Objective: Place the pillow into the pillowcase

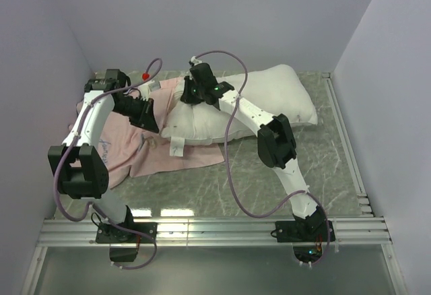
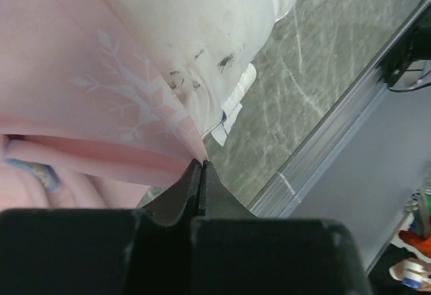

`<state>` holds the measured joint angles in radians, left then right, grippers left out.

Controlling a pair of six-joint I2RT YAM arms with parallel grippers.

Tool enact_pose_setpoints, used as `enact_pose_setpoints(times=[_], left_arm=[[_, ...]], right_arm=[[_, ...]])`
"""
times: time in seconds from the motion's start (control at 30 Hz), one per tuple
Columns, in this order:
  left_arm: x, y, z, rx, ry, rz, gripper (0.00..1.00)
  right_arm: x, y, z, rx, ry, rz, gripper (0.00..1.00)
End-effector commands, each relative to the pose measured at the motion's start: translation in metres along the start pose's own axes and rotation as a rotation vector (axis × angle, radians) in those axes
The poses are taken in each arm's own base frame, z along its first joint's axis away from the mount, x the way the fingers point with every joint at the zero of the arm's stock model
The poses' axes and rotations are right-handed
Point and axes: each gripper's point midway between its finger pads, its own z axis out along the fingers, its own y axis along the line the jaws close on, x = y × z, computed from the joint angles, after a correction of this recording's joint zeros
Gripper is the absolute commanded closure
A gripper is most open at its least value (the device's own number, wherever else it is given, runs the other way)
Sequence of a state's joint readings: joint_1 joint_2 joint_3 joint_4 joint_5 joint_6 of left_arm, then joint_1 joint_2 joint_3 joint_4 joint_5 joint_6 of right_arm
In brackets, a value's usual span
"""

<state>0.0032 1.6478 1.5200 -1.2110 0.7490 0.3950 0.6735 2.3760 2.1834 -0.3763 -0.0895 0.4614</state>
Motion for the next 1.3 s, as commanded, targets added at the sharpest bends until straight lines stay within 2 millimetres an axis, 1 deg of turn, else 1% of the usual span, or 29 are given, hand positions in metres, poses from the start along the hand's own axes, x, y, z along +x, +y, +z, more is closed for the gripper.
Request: enact_pose_setpoints(times=[0.0, 0.13, 0.23, 0.27, 0.33, 0.37, 0.4, 0.47, 0.53, 0.57, 0.63, 0.67, 0.73, 0.77, 0.8, 0.83, 0.87, 0.9, 0.93, 0.97, 1.0, 1.03, 1.07, 1.1, 1.13, 1.17, 1.2, 1.23, 1.27], left_arm=[[0.028, -0.030, -0.023, 0.008, 0.065, 0.045, 1.00], [0.033, -0.037, -0.028, -0.010, 0.062, 0.139, 1.00], [0.044, -0.061, -0.018, 0.036, 0.096, 0.229, 1.00], [0.047, -0.074, -0.011, 0.074, 0.110, 0.268, 1.00], [0.052, -0.092, -0.005, 0.144, 0.109, 0.296, 1.00], [0.053, -0.101, 0.000, 0.176, 0.118, 0.313, 1.00], [0.049, -0.105, 0.001, 0.188, 0.107, 0.315, 1.00], [0.029, -0.113, 0.004, 0.222, 0.041, 0.293, 1.00], [-0.001, -0.120, 0.004, 0.241, -0.047, 0.282, 1.00], [-0.017, -0.129, 0.000, 0.277, -0.098, 0.282, 1.00], [-0.036, -0.137, -0.002, 0.316, -0.142, 0.269, 1.00], [-0.049, -0.150, -0.011, 0.366, -0.178, 0.291, 1.00], [-0.062, -0.153, -0.011, 0.394, -0.182, 0.254, 1.00], [-0.073, -0.156, -0.017, 0.400, -0.209, 0.271, 1.00], [-0.078, -0.154, -0.015, 0.410, -0.211, 0.264, 1.00], [-0.082, -0.154, -0.016, 0.407, -0.218, 0.243, 1.00], [-0.084, -0.146, -0.013, 0.398, -0.224, 0.203, 1.00], [-0.100, -0.136, -0.013, 0.358, -0.289, 0.230, 1.00], [-0.104, -0.130, -0.012, 0.346, -0.298, 0.125, 1.00], [-0.104, -0.110, -0.009, 0.309, -0.327, 0.070, 1.00], [-0.120, -0.091, -0.009, 0.233, -0.397, 0.071, 1.00], [-0.122, -0.082, -0.009, 0.209, -0.413, 0.027, 1.00], [-0.123, -0.065, -0.008, 0.180, -0.426, -0.004, 1.00], [-0.127, -0.056, -0.008, 0.153, -0.441, -0.017, 1.00], [-0.132, -0.041, -0.010, 0.100, -0.467, -0.034, 1.00], [-0.132, -0.033, -0.008, 0.085, -0.462, -0.042, 1.00], [-0.131, -0.026, -0.005, 0.064, -0.457, -0.047, 1.00], [-0.125, -0.018, -0.001, 0.030, -0.430, -0.040, 1.00], [-0.117, -0.016, 0.003, 0.032, -0.397, -0.036, 1.00]], right_arm=[[-0.042, -0.054, 0.000, 0.180, -0.149, 0.153, 1.00], [-0.053, -0.060, -0.002, 0.230, -0.195, 0.211, 1.00], [-0.058, -0.067, 0.000, 0.262, -0.230, 0.281, 1.00], [-0.059, -0.070, 0.000, 0.272, -0.240, 0.295, 1.00], [-0.059, -0.068, 0.002, 0.274, -0.257, 0.324, 1.00], [-0.064, -0.070, 0.001, 0.285, -0.272, 0.333, 1.00], [-0.061, -0.071, 0.003, 0.293, -0.272, 0.336, 1.00], [-0.059, -0.066, 0.005, 0.296, -0.271, 0.324, 1.00], [-0.051, -0.063, 0.006, 0.295, -0.262, 0.320, 1.00], [-0.043, -0.060, 0.007, 0.294, -0.251, 0.318, 1.00], [-0.038, -0.056, 0.008, 0.292, -0.243, 0.312, 1.00], [-0.034, -0.055, 0.011, 0.291, -0.235, 0.313, 1.00], [-0.035, -0.051, 0.012, 0.279, -0.231, 0.325, 1.00], [-0.036, -0.049, 0.013, 0.276, -0.230, 0.327, 1.00], [-0.036, -0.043, 0.012, 0.262, -0.228, 0.326, 1.00], [-0.031, -0.034, 0.012, 0.234, -0.208, 0.325, 1.00], [-0.027, -0.026, 0.009, 0.205, -0.196, 0.319, 1.00], [-0.019, -0.013, 0.007, 0.176, -0.174, 0.295, 1.00], [-0.013, -0.006, 0.004, 0.151, -0.156, 0.282, 1.00], [0.000, 0.008, -0.003, 0.077, -0.120, 0.272, 1.00], [0.011, 0.017, -0.007, 0.028, -0.087, 0.255, 1.00], [0.020, 0.024, -0.011, 0.003, -0.070, 0.244, 1.00], [0.037, 0.039, -0.020, -0.094, -0.009, 0.235, 1.00], [0.047, 0.042, -0.024, -0.117, 0.019, 0.218, 1.00], [0.057, 0.047, -0.027, -0.137, 0.043, 0.204, 1.00], [0.070, 0.055, -0.034, -0.197, 0.091, 0.193, 1.00], [0.076, 0.055, -0.036, -0.213, 0.105, 0.181, 1.00], [0.083, 0.058, -0.040, -0.243, 0.125, 0.172, 1.00], [0.091, 0.061, -0.044, -0.280, 0.144, 0.161, 1.00]])
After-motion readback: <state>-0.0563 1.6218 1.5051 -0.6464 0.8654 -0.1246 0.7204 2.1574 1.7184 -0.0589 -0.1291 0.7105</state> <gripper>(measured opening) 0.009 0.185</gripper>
